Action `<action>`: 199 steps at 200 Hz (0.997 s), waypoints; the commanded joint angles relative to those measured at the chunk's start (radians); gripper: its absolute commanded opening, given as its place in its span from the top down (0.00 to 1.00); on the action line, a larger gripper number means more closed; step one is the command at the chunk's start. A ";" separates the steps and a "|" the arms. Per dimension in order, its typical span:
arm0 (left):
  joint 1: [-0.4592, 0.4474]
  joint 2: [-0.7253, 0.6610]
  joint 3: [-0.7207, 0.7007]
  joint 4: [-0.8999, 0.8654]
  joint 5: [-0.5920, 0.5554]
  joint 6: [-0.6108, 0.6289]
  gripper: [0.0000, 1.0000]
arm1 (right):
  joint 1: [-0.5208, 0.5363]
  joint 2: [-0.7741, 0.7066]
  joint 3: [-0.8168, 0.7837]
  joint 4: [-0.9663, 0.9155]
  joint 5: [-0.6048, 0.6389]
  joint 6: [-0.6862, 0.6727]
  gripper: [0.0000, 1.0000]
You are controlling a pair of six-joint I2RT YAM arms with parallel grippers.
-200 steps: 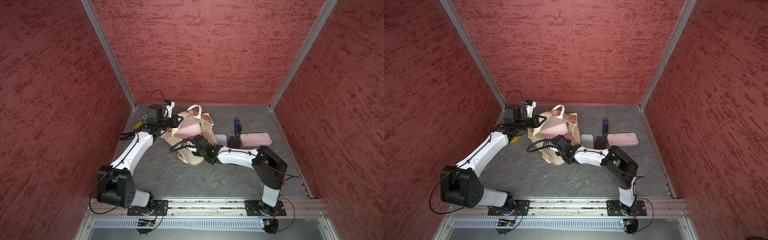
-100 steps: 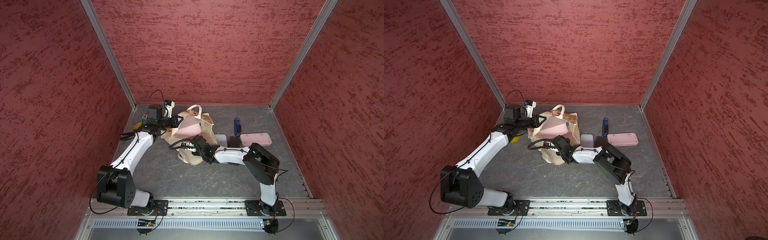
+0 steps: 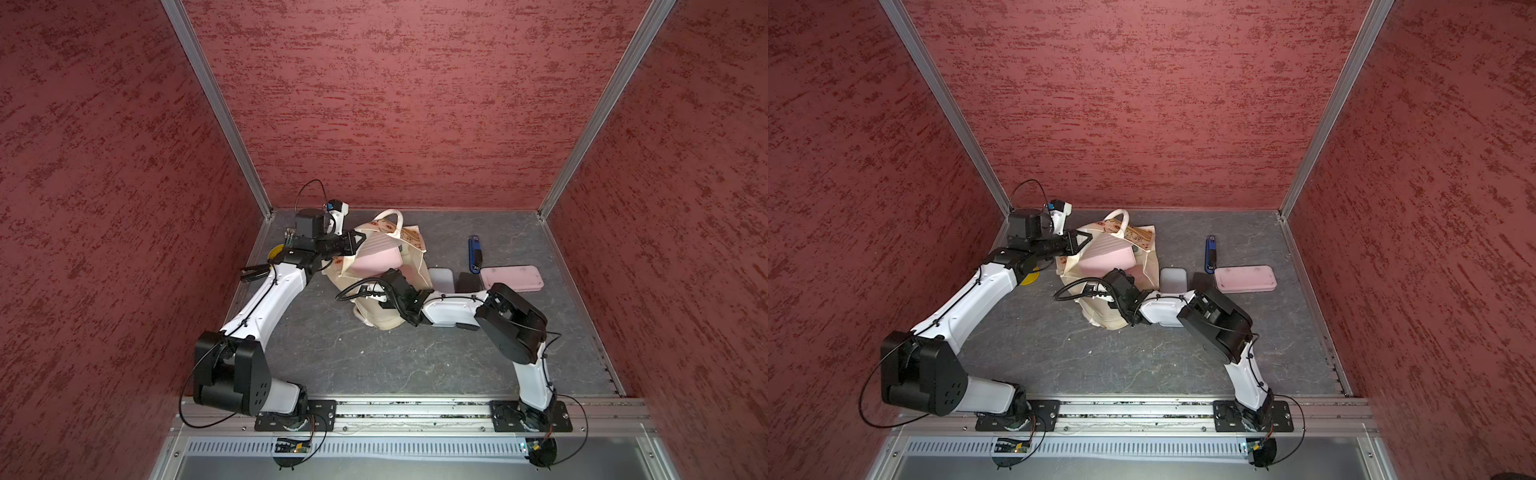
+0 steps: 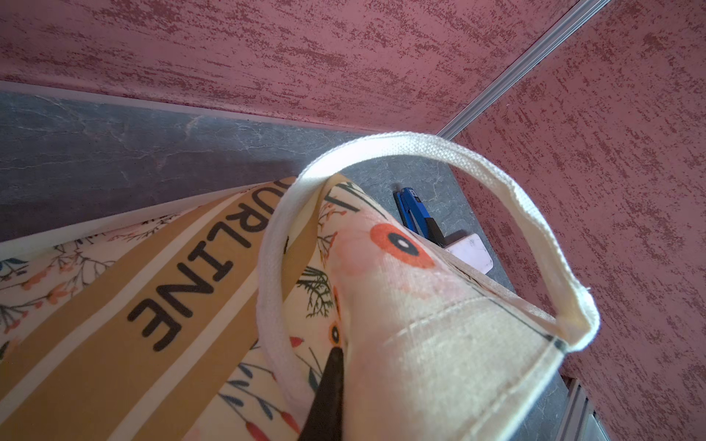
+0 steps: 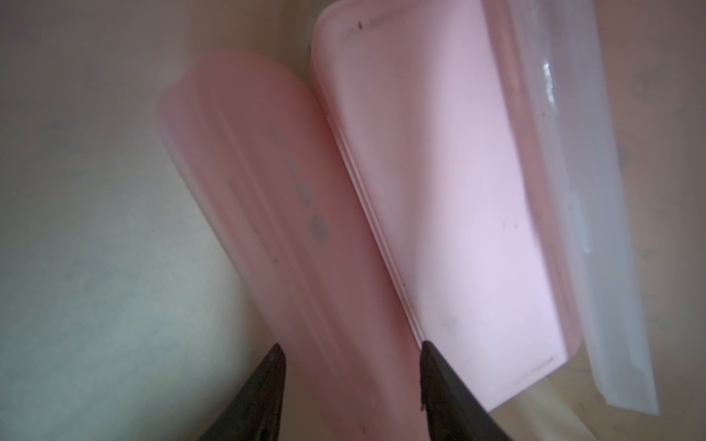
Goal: Take out the pencil case from the canvas bag
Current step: Pick up the pencil case from the canvas bag.
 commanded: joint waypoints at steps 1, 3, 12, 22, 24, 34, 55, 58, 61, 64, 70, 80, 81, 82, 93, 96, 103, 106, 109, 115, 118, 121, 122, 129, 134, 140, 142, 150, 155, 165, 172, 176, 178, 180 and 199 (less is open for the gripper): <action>0.008 -0.004 0.001 0.003 0.027 -0.009 1.00 | -0.018 0.025 0.013 0.055 0.004 -0.048 0.47; 0.008 -0.003 0.001 0.003 0.027 -0.009 1.00 | -0.020 0.025 0.013 0.056 0.003 -0.048 0.47; 0.010 -0.003 0.002 0.004 0.028 -0.009 1.00 | -0.021 0.027 0.013 0.063 -0.002 -0.052 0.47; 0.011 -0.003 0.001 0.004 0.029 -0.010 1.00 | -0.026 0.030 0.014 0.068 -0.009 -0.058 0.47; 0.011 -0.003 0.001 0.004 0.029 -0.010 1.00 | -0.026 0.032 0.014 0.069 -0.011 -0.058 0.47; 0.013 -0.003 0.002 0.004 0.029 -0.010 1.00 | -0.029 0.040 0.019 0.072 -0.015 -0.065 0.47; 0.014 -0.003 0.001 0.004 0.029 -0.012 1.00 | -0.033 0.061 0.023 0.086 -0.015 -0.080 0.46; 0.014 -0.004 0.001 0.004 0.029 -0.011 1.00 | -0.033 0.064 0.023 0.087 -0.015 -0.082 0.46; 0.014 -0.004 0.001 0.004 0.029 -0.010 1.00 | -0.034 0.067 0.023 0.087 -0.016 -0.084 0.46; 0.014 -0.004 0.001 0.003 0.028 -0.011 1.00 | -0.034 0.068 0.023 0.089 -0.016 -0.085 0.46; 0.015 -0.004 0.001 0.003 0.028 -0.011 1.00 | -0.035 0.074 0.026 0.092 -0.017 -0.087 0.46; 0.016 -0.002 0.001 0.003 0.029 -0.012 1.00 | -0.036 0.081 0.029 0.092 -0.019 -0.087 0.46; 0.016 -0.002 0.001 0.003 0.029 -0.012 1.00 | -0.037 0.081 0.030 0.092 -0.019 -0.087 0.46; 0.016 -0.003 0.001 0.004 0.029 -0.012 1.00 | -0.037 0.083 0.031 0.091 -0.019 -0.087 0.46; 0.017 0.000 0.001 0.005 0.029 -0.012 1.00 | -0.038 0.087 0.036 0.088 -0.024 -0.084 0.47; 0.017 0.000 0.001 0.005 0.030 -0.013 1.00 | -0.038 0.090 0.037 0.087 -0.025 -0.085 0.47; 0.019 0.001 0.001 0.005 0.031 -0.013 1.00 | -0.041 0.090 0.037 0.082 -0.030 -0.084 0.49; 0.019 0.001 0.001 0.006 0.031 -0.013 1.00 | -0.040 0.090 0.037 0.079 -0.036 -0.086 0.51; 0.019 0.002 0.001 0.005 0.031 -0.013 1.00 | -0.040 0.089 0.037 0.077 -0.039 -0.086 0.53; 0.020 0.002 0.001 0.005 0.031 -0.014 1.00 | -0.040 0.086 0.037 0.076 -0.045 -0.085 0.57; 0.020 0.004 0.001 0.005 0.032 -0.015 1.00 | -0.040 0.085 0.037 0.076 -0.046 -0.083 0.60; 0.022 0.004 0.001 0.007 0.032 -0.015 1.00 | -0.040 0.084 0.037 0.077 -0.047 -0.082 0.62; 0.022 0.004 0.001 0.007 0.033 -0.016 1.00 | -0.040 0.083 0.037 0.076 -0.047 -0.081 0.63; 0.023 0.005 0.001 0.007 0.033 -0.016 1.00 | -0.040 0.080 0.037 0.075 -0.050 -0.079 0.67; 0.023 0.005 0.001 0.007 0.034 -0.018 1.00 | -0.040 0.077 0.037 0.074 -0.049 -0.078 0.69; 0.025 0.005 0.002 0.008 0.034 -0.018 1.00 | -0.040 0.076 0.036 0.075 -0.050 -0.077 0.71; 0.025 0.007 0.002 0.008 0.034 -0.018 1.00 | -0.040 0.075 0.036 0.074 -0.049 -0.077 0.72; 0.026 0.007 0.001 0.008 0.034 -0.019 1.00 | -0.040 0.070 0.033 0.076 -0.045 -0.077 0.72; 0.026 0.008 0.001 0.008 0.034 -0.020 1.00 | -0.041 0.068 0.031 0.080 -0.042 -0.078 0.72; 0.028 0.010 0.001 0.009 0.035 -0.020 1.00 | -0.040 0.058 0.024 0.088 -0.035 -0.082 0.72; 0.031 0.013 0.002 0.008 0.037 -0.021 1.00 | -0.039 0.051 0.018 0.095 -0.028 -0.087 0.72; 0.032 0.014 0.003 0.007 0.035 -0.021 1.00 | -0.038 0.047 0.015 0.096 -0.024 -0.089 0.72; 0.033 0.014 0.003 0.007 0.036 -0.022 1.00 | -0.039 0.045 0.014 0.096 -0.024 -0.090 0.72; 0.034 0.014 0.003 0.007 0.035 -0.022 1.00 | -0.038 0.043 0.011 0.097 -0.023 -0.091 0.72; 0.040 0.019 0.003 0.008 0.037 -0.029 1.00 | -0.035 0.008 -0.002 0.090 -0.022 -0.090 0.74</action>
